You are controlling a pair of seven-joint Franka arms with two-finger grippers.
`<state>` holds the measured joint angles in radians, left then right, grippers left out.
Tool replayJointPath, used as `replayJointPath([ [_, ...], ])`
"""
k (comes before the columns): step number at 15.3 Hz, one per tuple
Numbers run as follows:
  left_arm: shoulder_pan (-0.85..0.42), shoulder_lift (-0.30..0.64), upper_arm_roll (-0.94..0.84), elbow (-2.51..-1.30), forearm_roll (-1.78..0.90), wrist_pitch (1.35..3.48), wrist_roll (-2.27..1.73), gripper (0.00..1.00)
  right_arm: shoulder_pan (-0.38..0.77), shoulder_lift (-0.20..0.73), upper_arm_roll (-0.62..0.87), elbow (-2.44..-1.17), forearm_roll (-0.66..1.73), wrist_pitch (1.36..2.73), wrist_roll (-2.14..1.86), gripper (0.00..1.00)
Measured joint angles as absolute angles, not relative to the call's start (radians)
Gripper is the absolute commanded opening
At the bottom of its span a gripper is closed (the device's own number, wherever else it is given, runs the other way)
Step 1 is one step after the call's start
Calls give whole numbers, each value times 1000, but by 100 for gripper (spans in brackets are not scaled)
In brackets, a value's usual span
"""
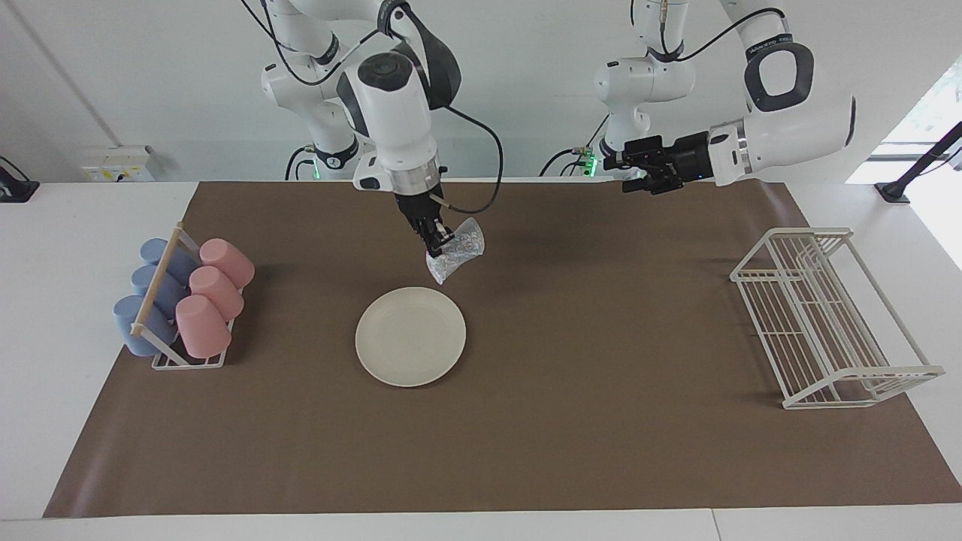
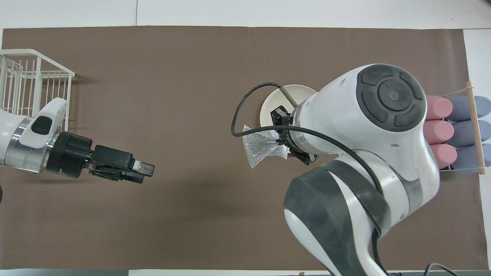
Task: Wipe plate with sponge
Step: 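Lower the sponge onto the plate while the left gripper draws back, then rub the sponge in circles over the plate surface with the right gripper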
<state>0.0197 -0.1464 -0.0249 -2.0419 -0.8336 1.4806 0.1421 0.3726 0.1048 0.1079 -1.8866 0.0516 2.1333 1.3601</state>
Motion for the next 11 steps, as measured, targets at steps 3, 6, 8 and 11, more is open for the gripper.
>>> replayJointPath([
  [3,40,-146,-21,-2027,-710,1534,142,100,340,143,106,-1987,49,2318,1281,0],
  [6,42,-146,-22,-2024,-548,1608,142,100,275,146,105,-2061,49,2391,1170,0],
  [8,43,-145,-22,-2024,-463,1653,142,100,262,150,105,-2078,49,2416,1155,0],
  [11,43,-144,-22,-2024,-333,1709,142,100,265,186,110,-2091,49,2447,1155,0],
])
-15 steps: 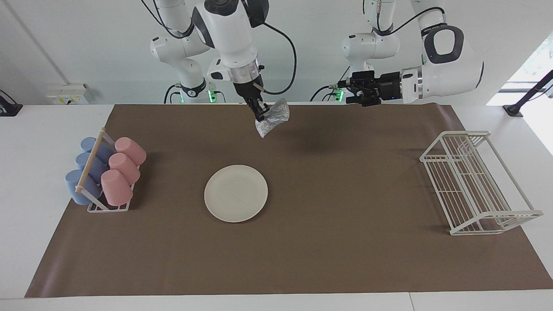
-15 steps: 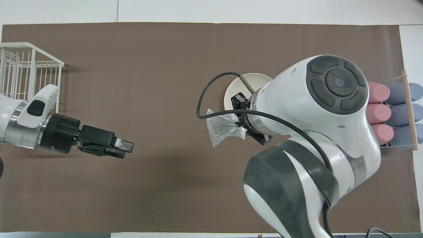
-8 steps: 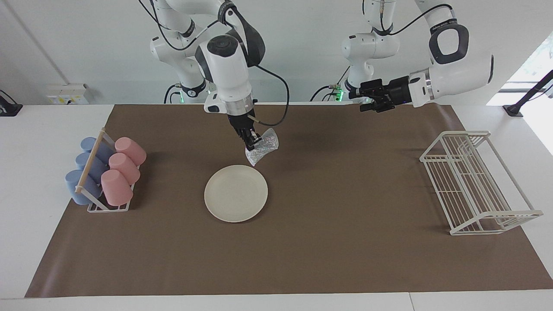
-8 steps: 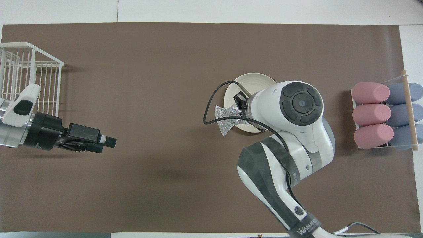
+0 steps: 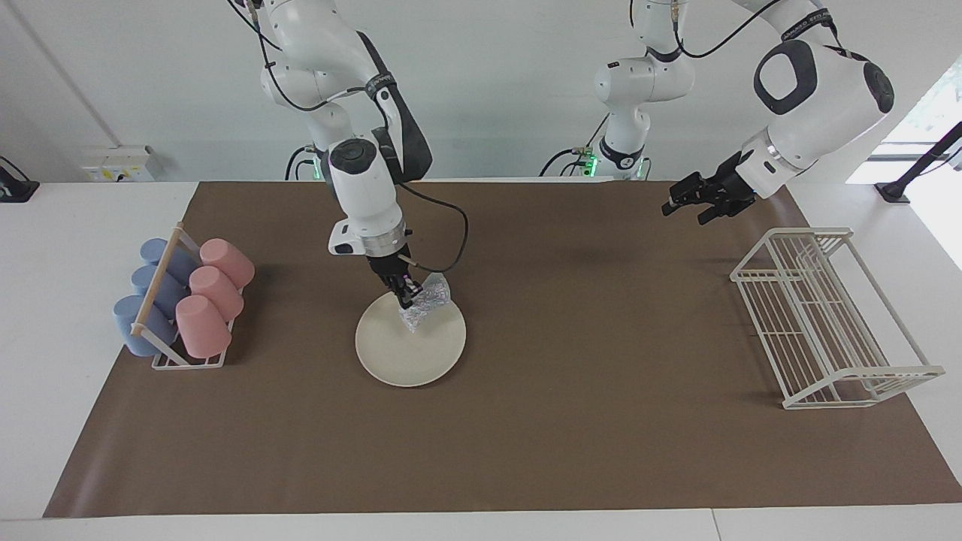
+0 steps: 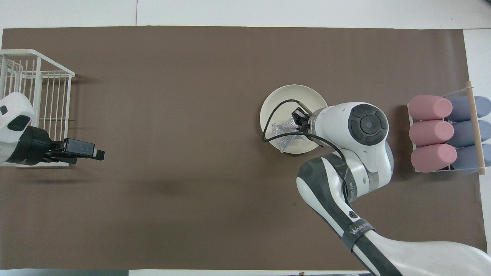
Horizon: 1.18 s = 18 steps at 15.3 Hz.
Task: Wipe plate with sponge
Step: 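Rub the sponge in circles over the plate surface with the right gripper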
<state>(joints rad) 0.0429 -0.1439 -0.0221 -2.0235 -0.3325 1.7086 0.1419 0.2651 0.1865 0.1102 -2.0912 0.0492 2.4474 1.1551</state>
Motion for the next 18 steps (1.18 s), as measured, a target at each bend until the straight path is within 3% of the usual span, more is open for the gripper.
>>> replayJointPath([
  [6,43,-143,-22,-2024,-279,1733,142,100,251,279,109,-2093,50,2526,1152,0],
  [13,43,-143,-22,-2024,-278,1734,142,100,160,296,107,-2090,51,2576,922,0],
  [18,43,-143,-22,-2024,-278,1735,141,100,156,298,111,-2090,51,2576,910,0],
])
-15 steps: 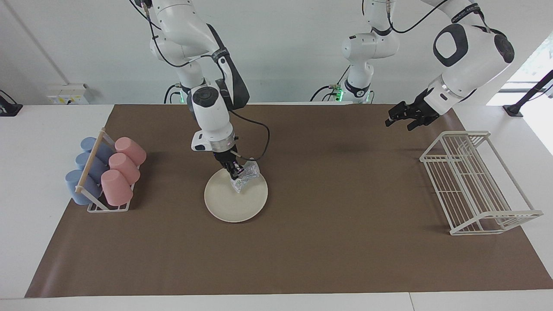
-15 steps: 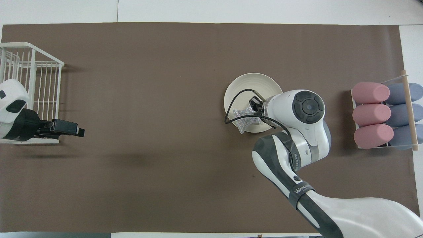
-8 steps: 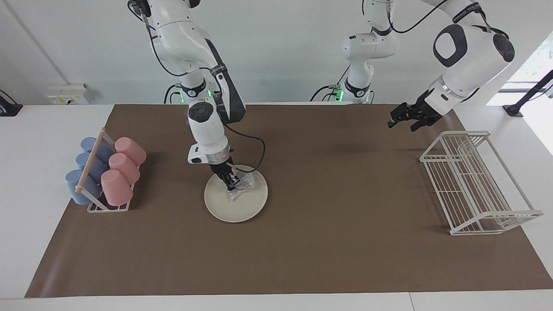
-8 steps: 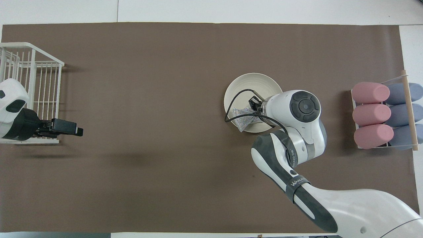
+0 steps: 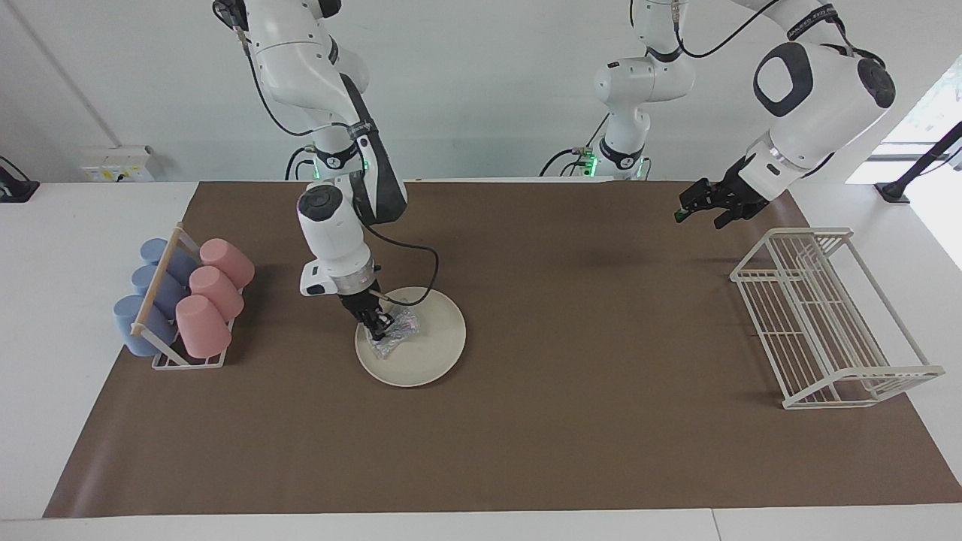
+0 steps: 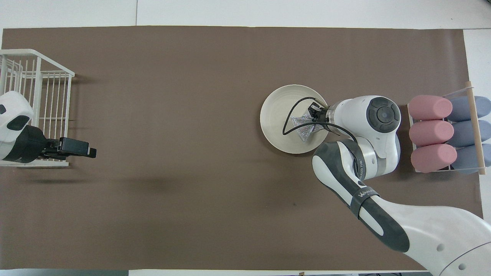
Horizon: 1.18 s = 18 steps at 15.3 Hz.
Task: Wipe plate with sponge
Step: 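Rub the sponge in circles over the plate surface with the right gripper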
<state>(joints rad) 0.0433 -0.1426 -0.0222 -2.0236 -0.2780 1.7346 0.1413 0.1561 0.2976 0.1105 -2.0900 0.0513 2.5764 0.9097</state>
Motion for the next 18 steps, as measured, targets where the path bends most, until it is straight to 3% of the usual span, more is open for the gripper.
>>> replayJointPath([
  [7,41,-139,-35,-2037,-278,1835,15,100,299,298,116,-2089,52,2579,1156,0],
  [18,38,-134,-36,-2045,-278,1894,-29,100,136,302,112,-2089,52,2580,860,0],
])
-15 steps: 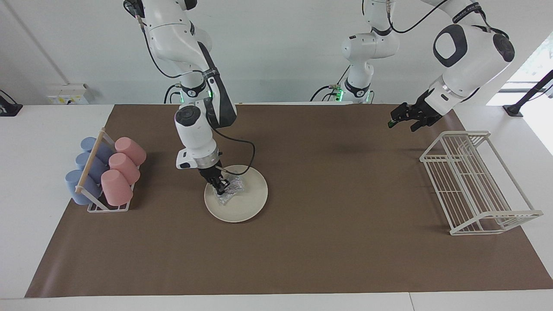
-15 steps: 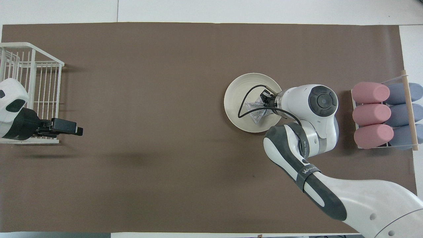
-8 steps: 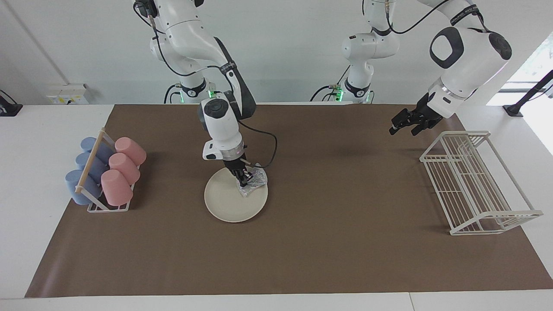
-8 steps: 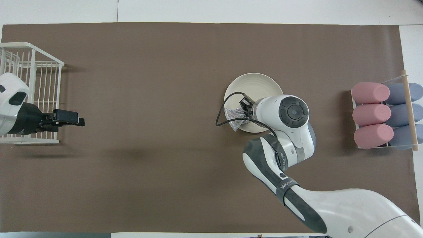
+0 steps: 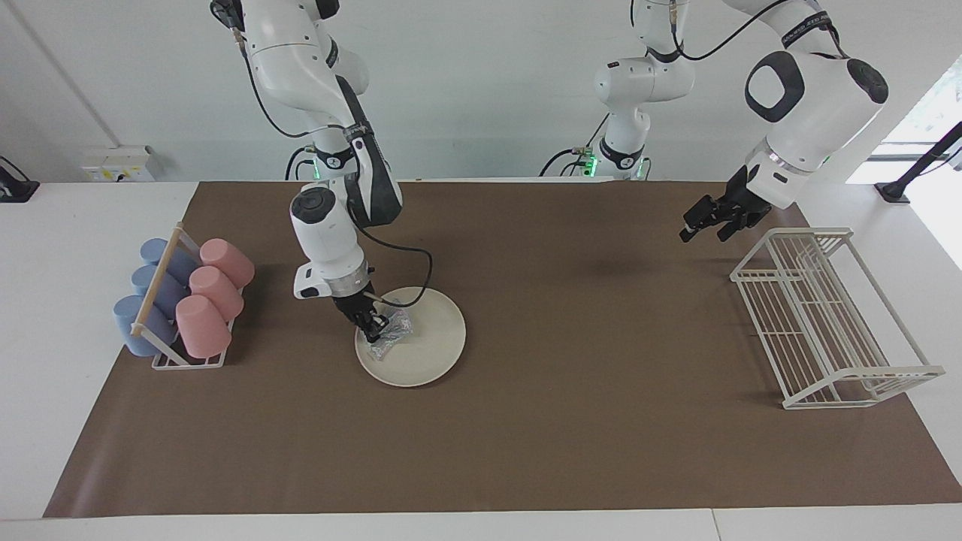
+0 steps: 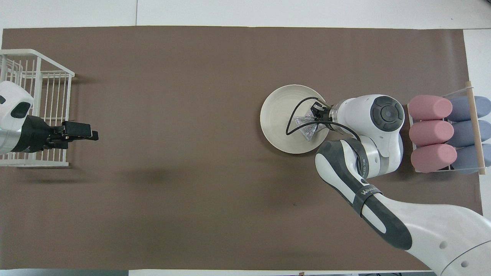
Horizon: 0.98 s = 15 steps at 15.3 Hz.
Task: Wipe plate with sponge
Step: 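Rub the sponge in circles over the plate surface with the right gripper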
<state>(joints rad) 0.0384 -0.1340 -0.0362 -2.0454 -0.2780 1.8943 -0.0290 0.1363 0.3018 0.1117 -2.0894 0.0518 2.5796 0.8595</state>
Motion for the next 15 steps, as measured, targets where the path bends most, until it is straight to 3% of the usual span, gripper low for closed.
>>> replayJointPath([
  [8,38,-134,-36,-2045,-278,1899,-29,100,296,301,116,-2088,52,2580,1137,0],
  [12,38,-134,-36,-2045,-278,1899,-30,100,295,301,115,-2083,52,2577,1146,0],
  [15,38,-134,-36,-2045,-278,1899,-30,100,295,297,113,-1993,52,2423,1174,0],
])
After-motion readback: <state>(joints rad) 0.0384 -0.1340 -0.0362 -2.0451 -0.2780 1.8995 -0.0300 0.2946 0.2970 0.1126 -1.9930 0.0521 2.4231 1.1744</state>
